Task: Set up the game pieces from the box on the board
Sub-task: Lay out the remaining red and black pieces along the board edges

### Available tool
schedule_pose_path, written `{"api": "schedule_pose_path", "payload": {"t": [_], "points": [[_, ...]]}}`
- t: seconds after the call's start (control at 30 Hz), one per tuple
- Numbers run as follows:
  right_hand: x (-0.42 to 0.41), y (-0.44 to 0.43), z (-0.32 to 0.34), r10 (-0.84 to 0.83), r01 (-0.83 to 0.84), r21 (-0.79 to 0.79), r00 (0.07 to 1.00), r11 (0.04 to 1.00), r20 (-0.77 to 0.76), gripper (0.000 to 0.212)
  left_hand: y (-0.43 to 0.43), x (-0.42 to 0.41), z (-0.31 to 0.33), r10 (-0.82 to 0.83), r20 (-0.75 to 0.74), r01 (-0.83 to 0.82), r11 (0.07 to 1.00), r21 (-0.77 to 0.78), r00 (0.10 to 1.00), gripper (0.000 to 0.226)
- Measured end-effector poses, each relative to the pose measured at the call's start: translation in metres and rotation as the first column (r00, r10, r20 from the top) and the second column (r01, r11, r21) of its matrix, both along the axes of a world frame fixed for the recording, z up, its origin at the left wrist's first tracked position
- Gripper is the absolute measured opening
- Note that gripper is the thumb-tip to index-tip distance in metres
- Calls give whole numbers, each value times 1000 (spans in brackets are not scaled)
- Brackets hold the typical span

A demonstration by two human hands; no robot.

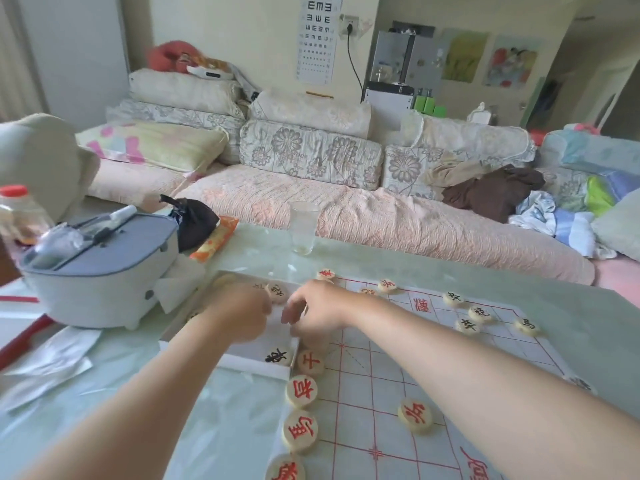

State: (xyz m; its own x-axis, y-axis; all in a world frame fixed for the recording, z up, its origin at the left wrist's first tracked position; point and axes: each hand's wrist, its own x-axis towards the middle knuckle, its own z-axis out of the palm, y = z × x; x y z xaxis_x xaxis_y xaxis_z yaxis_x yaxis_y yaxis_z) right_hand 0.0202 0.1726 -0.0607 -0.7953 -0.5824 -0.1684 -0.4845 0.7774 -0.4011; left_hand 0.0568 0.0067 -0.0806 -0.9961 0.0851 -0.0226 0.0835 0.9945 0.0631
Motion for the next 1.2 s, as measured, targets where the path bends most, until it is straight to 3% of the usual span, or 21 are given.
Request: {"api": "schedule_pose_path", "payload": {"t": [0.1, 0.33, 0.47, 0.6, 0.67, 0.8, 0.87, 0.97, 1.07, 1.2], "points": [[14, -19, -2, 77, -80, 153, 997, 985, 25, 38, -17, 9, -3, -11, 157, -6, 994, 106, 987, 29], [35, -30, 0, 131, -125, 344, 991, 931, 5, 45, -29, 25, -6, -57, 262, 5, 981, 193, 963, 31], [36, -26, -2, 3, 0, 172, 1000, 985, -18, 30, -25, 26, -5, -75, 267, 7, 969, 248, 961, 35], [24, -25, -4, -135, 134, -95, 991, 986, -7, 12, -23, 21, -5, -82, 200, 19, 954, 300, 976, 14], [16, -27, -6, -181, 184, -202, 983, 962, 31, 10, -26, 16, -7, -49, 150, -17, 912, 409, 987, 23], [8, -30, -4, -142, 178, -343, 982, 922, 128, 22, -36, 11, -2, 30, 70, -64, 835, 547, 997, 16], [2, -32, -3, -171, 189, -320, 982, 928, 84, 31, -42, 10, 0, 90, 8, -81, 842, 534, 996, 13], [-12, -36, -9, -252, 229, -177, 961, 957, -118, 38, -52, 9, 1, 199, -58, -146, 860, 489, 978, 18], [-26, -46, -17, -189, 201, 27, 952, 979, -240, 50, -62, 6, -1, 221, -74, -150, 839, 523, 973, 26], [-41, -59, -31, -109, 183, 242, 951, 953, -290, 60, -69, 6, -3, 206, -57, -152, 856, 494, 977, 29]]}}
